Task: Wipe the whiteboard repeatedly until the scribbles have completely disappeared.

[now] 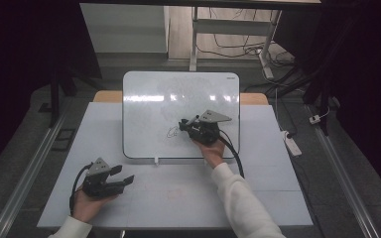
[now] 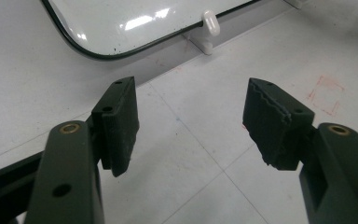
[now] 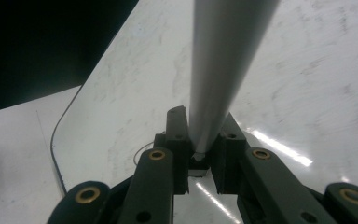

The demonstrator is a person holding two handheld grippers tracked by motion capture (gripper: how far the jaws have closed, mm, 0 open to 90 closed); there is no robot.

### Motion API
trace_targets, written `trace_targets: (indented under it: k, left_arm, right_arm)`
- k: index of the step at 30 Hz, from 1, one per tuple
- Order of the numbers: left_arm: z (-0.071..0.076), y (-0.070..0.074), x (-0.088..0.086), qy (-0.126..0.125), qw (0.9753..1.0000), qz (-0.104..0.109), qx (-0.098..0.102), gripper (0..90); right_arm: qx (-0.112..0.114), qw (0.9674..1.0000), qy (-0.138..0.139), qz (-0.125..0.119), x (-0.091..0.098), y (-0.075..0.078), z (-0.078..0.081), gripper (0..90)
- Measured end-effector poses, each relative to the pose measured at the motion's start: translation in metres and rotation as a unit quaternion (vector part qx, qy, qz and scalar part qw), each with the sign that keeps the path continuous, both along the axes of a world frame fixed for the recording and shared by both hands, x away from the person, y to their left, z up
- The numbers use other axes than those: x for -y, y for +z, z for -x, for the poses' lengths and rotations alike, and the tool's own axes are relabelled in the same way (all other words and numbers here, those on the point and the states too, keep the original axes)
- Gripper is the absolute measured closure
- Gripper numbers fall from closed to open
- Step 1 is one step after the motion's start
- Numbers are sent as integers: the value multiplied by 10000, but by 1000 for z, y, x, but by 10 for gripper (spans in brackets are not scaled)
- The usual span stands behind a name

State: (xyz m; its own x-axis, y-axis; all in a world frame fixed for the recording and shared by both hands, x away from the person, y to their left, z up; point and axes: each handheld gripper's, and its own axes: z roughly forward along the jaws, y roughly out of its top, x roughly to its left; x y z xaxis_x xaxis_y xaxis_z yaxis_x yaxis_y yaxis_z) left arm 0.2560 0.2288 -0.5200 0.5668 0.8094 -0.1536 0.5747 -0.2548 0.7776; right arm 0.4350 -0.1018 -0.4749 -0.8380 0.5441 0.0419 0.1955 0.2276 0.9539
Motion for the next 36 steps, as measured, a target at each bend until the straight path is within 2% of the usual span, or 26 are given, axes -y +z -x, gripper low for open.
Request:
trace_targets:
  k: [2,3,5,9,11,13,16,17,19,22,23,26,29,31,32,36]
  left_arm:
    - [-1,0,0,-2,10000,-20,-7,366]
    - [-1,0,0,-8,10000,-25,-7,366]
    - [0,0,1,-14,10000,-26,5,366]
    - [1,1,0,6,10000,-7,27,366]
    - [0,0,0,3,10000,-9,-1,366]
    - [-1,0,0,-8,10000,-16,-4,366]
    - [0,0,0,-5,10000,-3,5,366]
    - [0,0,0,-8,10000,-3,9,366]
    - [1,1,0,-10,10000,-15,22,366]
    - [1,1,0,-7,10000,-13,29,366]
    - [0,0,0,-6,10000,-10,18,366]
    - [-1,0,0,-6,10000,-9,2,366]
    - [0,0,0,-9,10000,-23,0,366]
    - [0,0,0,-15,10000,-20,11,366]
    - [0,0,0,-10,10000,-25,19,366]
    - [0,0,0,-6,10000,-10,17,366]
  right_arm:
    - [-49,9994,288,177,-11,-8,8,785]
    - [-2,9986,423,323,-16,-11,12,785]
    - [88,9980,444,443,-21,-11,14,786]
    - [128,9998,79,90,-11,2,-3,785]
    - [69,10000,20,-4,-10,6,-8,785]
    - [83,9999,82,75,-15,4,-4,785]
    - [44,9980,501,380,-28,-7,8,786]
    - [83,9977,517,441,-30,-8,10,785]
    - [60,9983,454,349,-28,-5,5,786]
    - [111,9999,60,53,-18,5,-6,786]
    - [96,10000,17,-1,-17,6,-8,786]
    - [100,9999,71,49,-20,5,-6,786]
    - [5,9990,402,203,-31,-5,3,786]
    - [75,9981,501,342,-38,-7,7,786]
    - [80,9982,491,344,-38,-6,6,786]
    - [107,9997,209,51,-33,2,-5,786]
